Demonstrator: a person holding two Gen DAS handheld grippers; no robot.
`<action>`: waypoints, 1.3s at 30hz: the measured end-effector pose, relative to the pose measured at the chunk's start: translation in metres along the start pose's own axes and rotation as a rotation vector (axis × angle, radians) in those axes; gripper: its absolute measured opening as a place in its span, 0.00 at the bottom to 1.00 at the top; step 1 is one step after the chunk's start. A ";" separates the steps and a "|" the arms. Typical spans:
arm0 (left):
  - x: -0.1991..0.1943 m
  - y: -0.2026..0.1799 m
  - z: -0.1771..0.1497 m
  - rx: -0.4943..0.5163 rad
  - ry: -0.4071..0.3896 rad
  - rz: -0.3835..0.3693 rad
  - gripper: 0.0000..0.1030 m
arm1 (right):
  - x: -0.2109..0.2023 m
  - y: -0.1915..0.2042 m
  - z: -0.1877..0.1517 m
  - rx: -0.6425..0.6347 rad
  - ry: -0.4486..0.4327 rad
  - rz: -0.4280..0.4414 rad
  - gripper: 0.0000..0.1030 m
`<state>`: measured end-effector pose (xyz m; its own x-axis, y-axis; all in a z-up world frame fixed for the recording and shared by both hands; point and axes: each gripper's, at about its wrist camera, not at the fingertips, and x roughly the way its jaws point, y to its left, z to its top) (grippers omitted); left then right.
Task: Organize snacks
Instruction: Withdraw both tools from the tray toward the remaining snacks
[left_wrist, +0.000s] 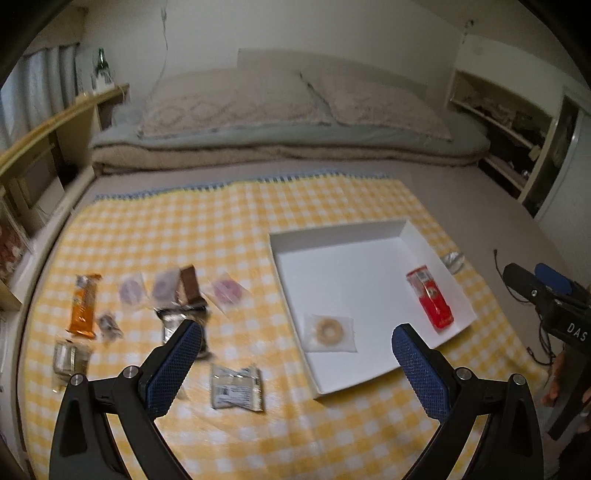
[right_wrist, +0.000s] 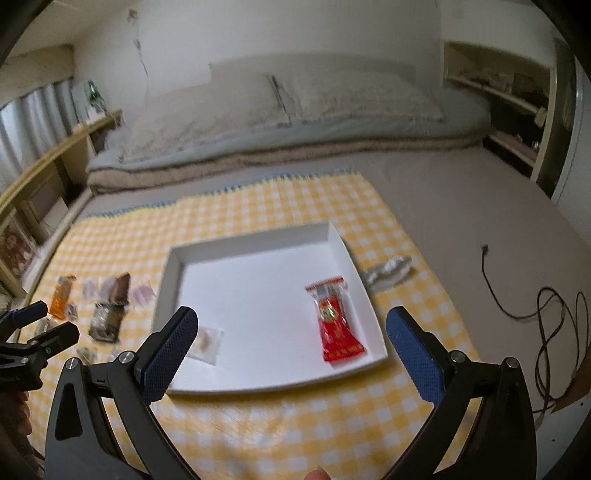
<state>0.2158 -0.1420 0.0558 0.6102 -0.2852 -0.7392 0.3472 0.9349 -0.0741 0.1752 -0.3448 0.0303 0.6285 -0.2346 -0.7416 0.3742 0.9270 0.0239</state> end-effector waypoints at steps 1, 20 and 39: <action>-0.008 0.004 -0.004 0.003 -0.018 0.004 1.00 | -0.004 0.006 0.001 -0.002 -0.020 0.010 1.00; -0.087 0.126 -0.066 -0.091 -0.183 0.189 1.00 | 0.000 0.133 -0.014 -0.090 -0.165 0.133 1.00; 0.002 0.250 -0.093 -0.139 0.005 0.391 1.00 | 0.066 0.229 -0.075 -0.179 -0.089 0.121 1.00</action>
<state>0.2378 0.1104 -0.0266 0.6736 0.0977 -0.7326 -0.0099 0.9923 0.1233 0.2511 -0.1263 -0.0633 0.7219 -0.1358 -0.6785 0.1705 0.9852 -0.0157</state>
